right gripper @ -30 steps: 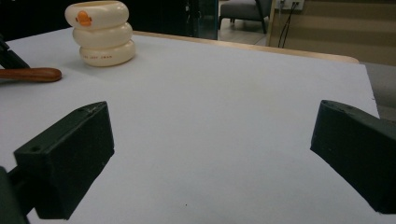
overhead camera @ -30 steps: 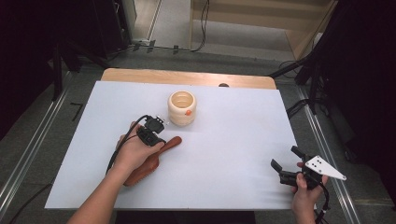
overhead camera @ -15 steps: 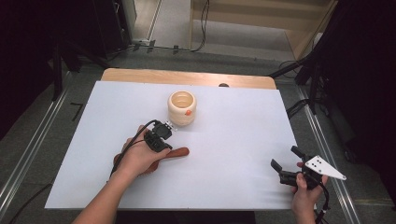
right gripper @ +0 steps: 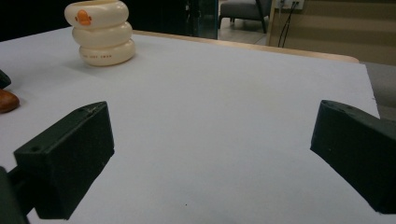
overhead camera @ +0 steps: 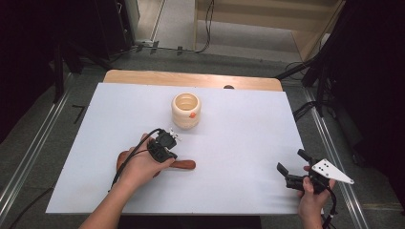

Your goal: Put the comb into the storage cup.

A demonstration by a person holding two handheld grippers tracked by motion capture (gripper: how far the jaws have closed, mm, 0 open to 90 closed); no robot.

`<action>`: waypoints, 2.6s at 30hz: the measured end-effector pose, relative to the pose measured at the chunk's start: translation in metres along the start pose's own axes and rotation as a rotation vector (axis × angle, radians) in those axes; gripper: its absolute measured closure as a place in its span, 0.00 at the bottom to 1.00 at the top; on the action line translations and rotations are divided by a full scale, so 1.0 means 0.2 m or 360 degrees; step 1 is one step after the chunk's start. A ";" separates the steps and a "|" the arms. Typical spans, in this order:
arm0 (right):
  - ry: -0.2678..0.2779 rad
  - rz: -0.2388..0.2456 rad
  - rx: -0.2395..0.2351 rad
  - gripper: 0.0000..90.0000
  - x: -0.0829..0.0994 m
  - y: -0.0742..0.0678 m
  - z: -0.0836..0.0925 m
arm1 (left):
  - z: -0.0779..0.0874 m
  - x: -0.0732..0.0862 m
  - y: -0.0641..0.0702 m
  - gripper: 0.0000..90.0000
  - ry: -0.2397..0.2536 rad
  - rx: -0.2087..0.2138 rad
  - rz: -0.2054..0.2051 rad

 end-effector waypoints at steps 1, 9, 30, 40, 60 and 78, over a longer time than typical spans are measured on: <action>0.0000 0.0000 0.0000 0.00 0.00 0.00 0.00 | 0.00 0.00 0.01 1.00 0.0003 -0.0002 0.0005; 0.0000 -0.0001 0.0001 0.00 0.00 0.00 0.00 | 0.02 0.04 0.04 1.00 0.0033 -0.0002 -0.0030; -0.0167 0.0211 -0.0216 0.00 -0.10 -0.13 -0.06 | 0.34 0.31 -0.04 0.14 0.0867 -0.0093 0.0149; -0.0253 0.0307 -0.0356 0.00 -0.22 -0.28 -0.17 | 0.49 0.59 -0.18 0.00 0.1208 -0.0155 0.0293; -0.0440 0.0573 -0.0579 0.00 -0.47 -0.60 -0.42 | 0.51 0.95 -0.36 0.00 0.1571 -0.0266 0.0483; -0.0656 0.0770 -0.0810 0.00 -0.55 -0.93 -0.68 | 0.44 0.98 -0.39 0.00 0.1606 -0.0233 0.0473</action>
Point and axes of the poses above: each handheld gripper's, and its own axes: z roughly backward along the jaws, x roughly out of its underside, y roughly to its right, the point moved 3 cm from there along -z, roughly forward along the jaws, and after that the axes turned 2 degrees about z, right-handed, at the moved point
